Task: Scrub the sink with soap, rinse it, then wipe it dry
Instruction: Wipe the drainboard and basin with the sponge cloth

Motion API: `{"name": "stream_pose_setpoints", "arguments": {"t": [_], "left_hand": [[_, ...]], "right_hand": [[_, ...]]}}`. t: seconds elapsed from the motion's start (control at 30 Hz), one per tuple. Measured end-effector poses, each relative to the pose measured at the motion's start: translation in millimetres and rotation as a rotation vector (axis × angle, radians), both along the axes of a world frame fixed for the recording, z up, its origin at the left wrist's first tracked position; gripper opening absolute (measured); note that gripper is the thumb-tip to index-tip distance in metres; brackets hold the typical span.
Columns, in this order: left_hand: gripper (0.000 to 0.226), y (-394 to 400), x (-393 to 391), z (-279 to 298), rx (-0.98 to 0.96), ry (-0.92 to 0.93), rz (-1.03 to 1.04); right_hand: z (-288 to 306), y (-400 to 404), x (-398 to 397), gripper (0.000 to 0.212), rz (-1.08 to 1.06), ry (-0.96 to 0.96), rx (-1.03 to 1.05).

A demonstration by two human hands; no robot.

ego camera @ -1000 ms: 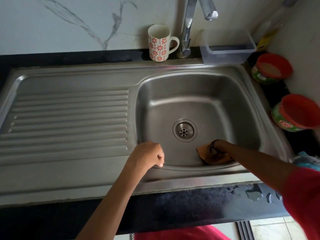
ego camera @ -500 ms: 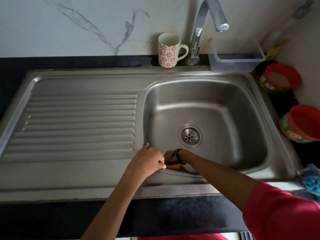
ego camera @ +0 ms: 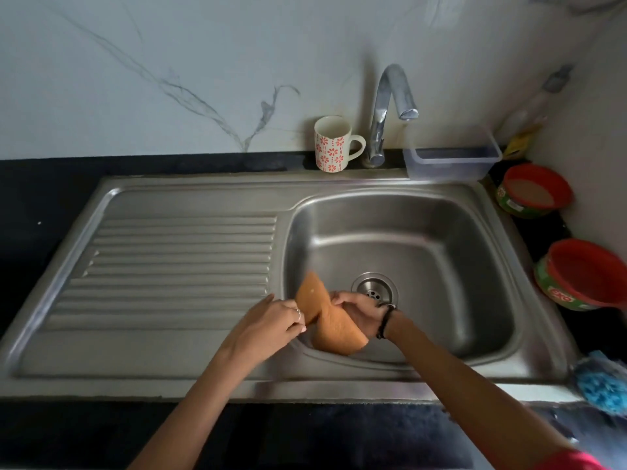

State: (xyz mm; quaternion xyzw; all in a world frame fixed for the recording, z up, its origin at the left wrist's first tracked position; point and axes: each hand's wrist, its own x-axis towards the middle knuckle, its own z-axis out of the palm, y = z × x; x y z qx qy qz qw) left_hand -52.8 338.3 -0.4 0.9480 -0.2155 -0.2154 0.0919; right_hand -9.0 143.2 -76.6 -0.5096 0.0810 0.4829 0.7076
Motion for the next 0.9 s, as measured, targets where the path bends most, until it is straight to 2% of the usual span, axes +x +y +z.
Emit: {"name": "stream_pose_setpoints", "arguments": {"t": [0.13, 0.27, 0.43, 0.57, 0.67, 0.73, 0.8, 0.9], "left_hand": [[0.024, -14.1, 16.5, 15.6, -0.014, -0.005, -0.007], [0.024, -41.5, 38.1, 34.3, 0.005, -0.054, -0.083], [0.025, -78.2, 80.2, 65.7, 0.036, -0.223, -0.156], [0.025, -114.7, 125.3, 95.0, -0.021, -0.292, -0.178], [0.027, -138.8, 152.6, 109.8, -0.034, -0.275, -0.165], [0.027, -155.8, 172.6, 119.1, -0.017, -0.279, -0.145], [0.027, -171.0, 191.8, 124.8, 0.000, -0.281, -0.122], [0.032, -188.5, 213.9, 121.6, 0.038, -0.255, -0.109]], "right_hand": [[13.2, -21.5, 6.9, 0.031, -0.302, 0.022, 0.105], [31.2, -43.7, 9.9, 0.013, -0.535, -0.005, 0.135], [52.0, -82.7, 27.9, 0.024, -0.837, -0.065, 0.229], [77.3, -114.0, 51.7, 0.026, -0.949, -0.157, 0.133], [96.6, -135.9, 73.0, 0.027, -1.003, -0.235, 0.091], [113.9, -155.7, 90.7, 0.036, -1.087, -0.322, 0.131], [131.1, -178.0, 111.2, 0.054, -1.155, -0.406, 0.123], [144.7, -201.9, 141.0, 0.054, -1.227, -0.489, 0.070]]}}
